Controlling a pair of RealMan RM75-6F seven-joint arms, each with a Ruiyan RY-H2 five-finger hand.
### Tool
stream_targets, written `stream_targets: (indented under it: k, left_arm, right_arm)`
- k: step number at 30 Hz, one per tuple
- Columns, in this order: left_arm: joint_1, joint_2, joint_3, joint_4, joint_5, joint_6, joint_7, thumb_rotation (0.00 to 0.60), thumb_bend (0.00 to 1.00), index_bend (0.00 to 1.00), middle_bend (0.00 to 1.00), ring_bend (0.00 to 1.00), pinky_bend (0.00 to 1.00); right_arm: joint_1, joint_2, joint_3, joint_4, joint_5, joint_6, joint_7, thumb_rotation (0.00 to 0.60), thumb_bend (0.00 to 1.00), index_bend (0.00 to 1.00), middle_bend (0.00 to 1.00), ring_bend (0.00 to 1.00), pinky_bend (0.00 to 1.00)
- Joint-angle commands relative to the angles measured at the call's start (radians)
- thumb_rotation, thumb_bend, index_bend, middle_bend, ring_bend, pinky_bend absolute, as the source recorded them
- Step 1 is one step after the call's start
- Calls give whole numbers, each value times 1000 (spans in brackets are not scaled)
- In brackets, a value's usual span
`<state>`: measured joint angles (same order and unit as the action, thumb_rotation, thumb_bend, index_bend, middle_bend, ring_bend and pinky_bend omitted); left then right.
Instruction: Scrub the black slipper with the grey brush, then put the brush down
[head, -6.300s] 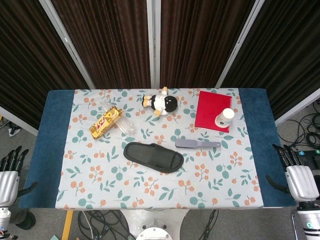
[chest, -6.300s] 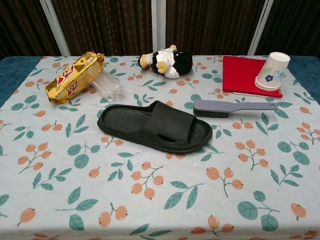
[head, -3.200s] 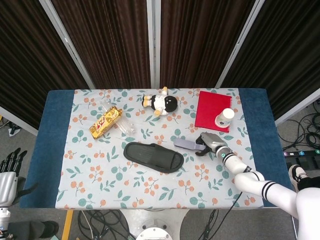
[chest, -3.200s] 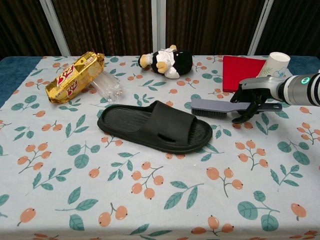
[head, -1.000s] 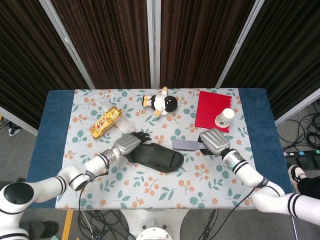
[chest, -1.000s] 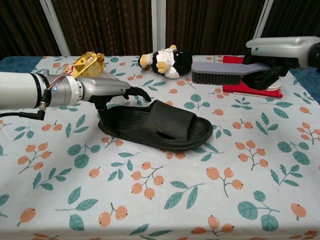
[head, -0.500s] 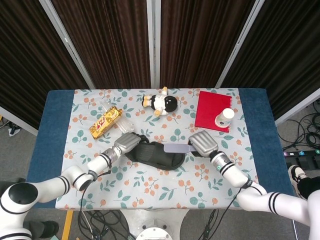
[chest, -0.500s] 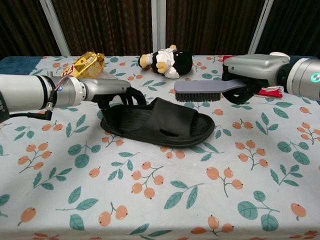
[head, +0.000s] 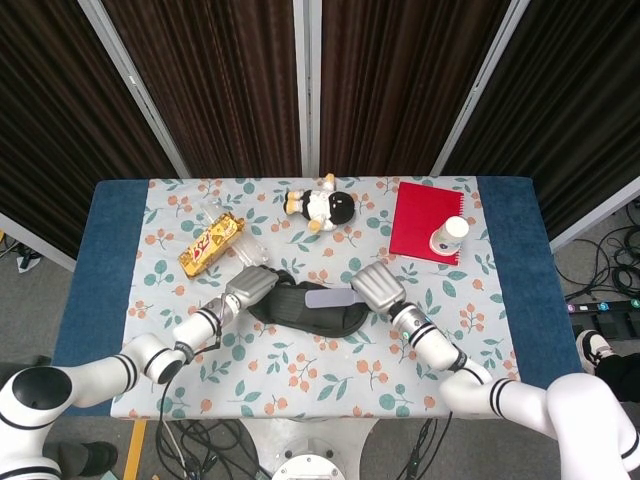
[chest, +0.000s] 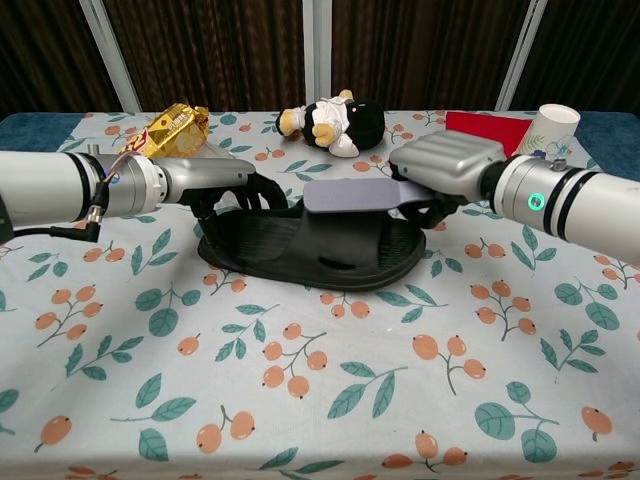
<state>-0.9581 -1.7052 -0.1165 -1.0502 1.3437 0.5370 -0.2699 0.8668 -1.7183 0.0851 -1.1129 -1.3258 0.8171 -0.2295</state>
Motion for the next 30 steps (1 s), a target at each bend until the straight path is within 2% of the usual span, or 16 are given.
stream_targets:
  k: [1,8,14,20,24,30]
  left_arm:
    - [0,0,0,0,-2,-1,-2,600,216,402,450,293,240]
    - [-3,-2,4,6,-6,-6,0,600,217,402,448,293,240]
    - [-7,0,5,-3,-7,-4,14,600,216,401,447,293,240]
    - [-7,6,6,-15,-17,-5,30,600,216,399,445,293,240]
    - [-8,6,5,-18,-27,-9,41,600,216,399,445,293,240]
    - [-11,7,4,-18,-34,-14,49,600,217,399,445,293,240]
  right_arm:
    - [0,-2,-33,-7,-46,-1,29,600,638,1000,1000,1000,1000]
    - [-18,71,-71,-95,-106,11,77,600,637,1000,1000,1000,1000]
    - [-32,103,-9,-98,-82,65,123,600,637,1000,1000,1000,1000]
    - [-3,60,18,-14,-39,5,87,600,637,1000,1000,1000,1000]
    - [15,22,8,24,-28,-44,49,600,637,1000,1000,1000,1000]
    - [12,43,-35,-30,-63,-62,27,600,637,1000,1000,1000,1000]
